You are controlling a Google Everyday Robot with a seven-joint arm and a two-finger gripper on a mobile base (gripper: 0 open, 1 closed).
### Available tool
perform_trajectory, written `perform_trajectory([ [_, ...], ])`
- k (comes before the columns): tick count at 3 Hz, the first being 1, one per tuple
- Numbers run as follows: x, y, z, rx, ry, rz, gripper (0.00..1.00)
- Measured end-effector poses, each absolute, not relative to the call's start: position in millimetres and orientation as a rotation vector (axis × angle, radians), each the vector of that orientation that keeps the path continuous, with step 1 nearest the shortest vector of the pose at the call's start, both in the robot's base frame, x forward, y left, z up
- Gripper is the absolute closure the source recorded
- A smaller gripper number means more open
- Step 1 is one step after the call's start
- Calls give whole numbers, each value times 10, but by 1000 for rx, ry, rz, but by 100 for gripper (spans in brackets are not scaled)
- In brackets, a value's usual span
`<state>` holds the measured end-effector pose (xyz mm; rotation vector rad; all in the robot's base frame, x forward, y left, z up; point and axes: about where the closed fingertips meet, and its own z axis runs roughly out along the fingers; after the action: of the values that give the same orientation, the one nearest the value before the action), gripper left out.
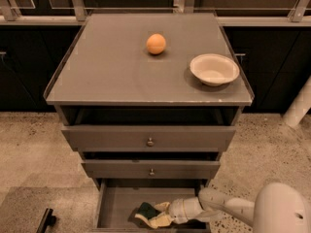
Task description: Pick sponge from bottom drawer and place on counter
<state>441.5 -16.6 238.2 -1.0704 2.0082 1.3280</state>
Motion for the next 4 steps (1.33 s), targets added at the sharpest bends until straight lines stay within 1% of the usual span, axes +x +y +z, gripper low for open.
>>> perform_trajectory([
  [2,4455,-94,2483,-1106,1992,1336,100],
  [3,4543,-116,2830,-1076,2009,1300,100],
  [4,4650,-263,3660,-1030,1978,1120,100],
])
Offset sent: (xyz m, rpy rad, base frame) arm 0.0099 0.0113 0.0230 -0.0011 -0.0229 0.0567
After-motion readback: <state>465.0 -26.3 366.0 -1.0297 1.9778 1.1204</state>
